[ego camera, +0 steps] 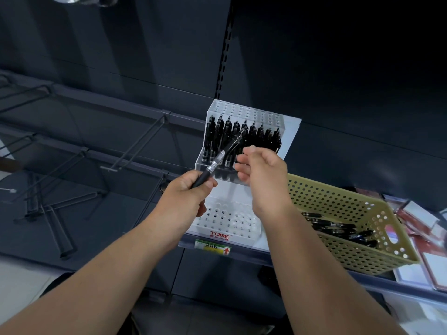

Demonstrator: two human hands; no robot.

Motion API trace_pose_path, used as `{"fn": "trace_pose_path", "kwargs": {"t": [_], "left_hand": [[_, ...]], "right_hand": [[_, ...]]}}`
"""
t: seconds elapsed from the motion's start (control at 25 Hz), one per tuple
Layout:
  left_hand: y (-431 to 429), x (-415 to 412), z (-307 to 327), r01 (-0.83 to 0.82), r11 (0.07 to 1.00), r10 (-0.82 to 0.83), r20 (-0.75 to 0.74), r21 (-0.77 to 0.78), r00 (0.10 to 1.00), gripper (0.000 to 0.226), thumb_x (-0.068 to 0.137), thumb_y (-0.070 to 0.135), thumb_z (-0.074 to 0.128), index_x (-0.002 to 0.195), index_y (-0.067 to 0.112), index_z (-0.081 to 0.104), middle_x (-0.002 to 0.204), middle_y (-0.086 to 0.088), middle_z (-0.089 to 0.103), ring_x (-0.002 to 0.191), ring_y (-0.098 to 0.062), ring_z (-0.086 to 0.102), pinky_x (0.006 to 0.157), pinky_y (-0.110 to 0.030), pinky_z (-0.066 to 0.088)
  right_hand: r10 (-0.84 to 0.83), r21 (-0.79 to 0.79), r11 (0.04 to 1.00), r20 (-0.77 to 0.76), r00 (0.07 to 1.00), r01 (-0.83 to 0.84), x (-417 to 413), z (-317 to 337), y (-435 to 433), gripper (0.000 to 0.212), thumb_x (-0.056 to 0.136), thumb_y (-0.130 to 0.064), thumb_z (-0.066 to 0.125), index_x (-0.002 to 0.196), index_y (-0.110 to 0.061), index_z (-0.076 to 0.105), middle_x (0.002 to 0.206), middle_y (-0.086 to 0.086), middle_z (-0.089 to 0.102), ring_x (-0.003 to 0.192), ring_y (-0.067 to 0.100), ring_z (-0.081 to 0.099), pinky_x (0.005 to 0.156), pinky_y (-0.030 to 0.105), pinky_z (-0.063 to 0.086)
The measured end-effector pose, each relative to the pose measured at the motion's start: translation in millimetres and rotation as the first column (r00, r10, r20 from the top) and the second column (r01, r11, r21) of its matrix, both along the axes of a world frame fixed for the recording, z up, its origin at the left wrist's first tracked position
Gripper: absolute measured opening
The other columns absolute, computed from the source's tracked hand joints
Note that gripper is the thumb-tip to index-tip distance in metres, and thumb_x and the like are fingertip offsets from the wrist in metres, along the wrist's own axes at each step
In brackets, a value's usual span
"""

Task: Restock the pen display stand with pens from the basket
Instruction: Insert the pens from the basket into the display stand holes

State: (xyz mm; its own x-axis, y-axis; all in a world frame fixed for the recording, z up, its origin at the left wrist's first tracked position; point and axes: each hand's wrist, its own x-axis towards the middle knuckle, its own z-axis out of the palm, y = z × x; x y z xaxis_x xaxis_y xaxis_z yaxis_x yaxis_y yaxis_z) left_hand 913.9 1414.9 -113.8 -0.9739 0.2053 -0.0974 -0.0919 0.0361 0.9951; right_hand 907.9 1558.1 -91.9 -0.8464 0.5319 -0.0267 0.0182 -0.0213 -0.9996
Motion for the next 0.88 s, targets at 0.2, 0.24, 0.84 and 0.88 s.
{"fn": "trace_pose_path", "kwargs": {"t": [0.2,0.24,0.84,0.88], "left_hand": [[11.1,6.1,0.8,0.065,0.997,-0.067,0.039,0.048,0.997,0.015,0.096,0.016,0.053,0.089,0.016,0.066,0.055,0.006,0.040,0.053,-0.010,0.043,0.060,-0.024,0.045],[13.0,6.9,0.1,0.079,0.995,-0.081,0.045,0.054,0.996,0.015,0.096,0.016,0.053,0.088,0.016,0.066,0.054,0.006,0.039,0.053,-0.010,0.043,0.060,-0.025,0.046],[19.0,-38.2,-0.7,-0.069,0.827,-0.207,-0.416,-0.558,0.885,0.016,0.094,0.025,0.056,0.107,0.018,0.061,0.093,0.004,0.057,0.082,-0.014,0.055,0.071,-0.027,0.042],[18.4,-43.3,-2.5,-0.119,0.764,-0.265,-0.478,-0.634,0.837,0.023,0.094,0.026,0.056,0.115,0.018,0.059,0.099,0.002,0.055,0.087,-0.016,0.054,0.075,-0.028,0.042]], "right_hand": [[0.204,-0.392,0.892,-0.096,0.974,-0.226,12.1,10.0,1.7,0.026,0.100,-0.029,0.051,0.115,-0.011,0.063,0.107,0.011,0.073,0.086,0.020,0.069,0.075,0.031,0.055],[0.208,-0.415,0.879,-0.112,0.972,-0.236,13.6,9.4,3.4,0.026,0.099,-0.028,0.053,0.117,-0.011,0.062,0.107,0.011,0.072,0.085,0.020,0.068,0.073,0.030,0.055],[-0.088,0.236,0.963,-0.189,0.978,0.132,3.4,33.6,45.2,0.010,0.099,-0.019,0.053,0.098,-0.023,0.062,0.082,-0.007,0.061,0.073,0.006,0.059,0.079,0.031,0.058],[-0.080,0.308,0.941,-0.211,0.974,0.144,-0.3,34.2,45.2,0.010,0.098,-0.019,0.053,0.099,-0.024,0.062,0.084,-0.007,0.062,0.075,0.006,0.059,0.080,0.034,0.058]]}}
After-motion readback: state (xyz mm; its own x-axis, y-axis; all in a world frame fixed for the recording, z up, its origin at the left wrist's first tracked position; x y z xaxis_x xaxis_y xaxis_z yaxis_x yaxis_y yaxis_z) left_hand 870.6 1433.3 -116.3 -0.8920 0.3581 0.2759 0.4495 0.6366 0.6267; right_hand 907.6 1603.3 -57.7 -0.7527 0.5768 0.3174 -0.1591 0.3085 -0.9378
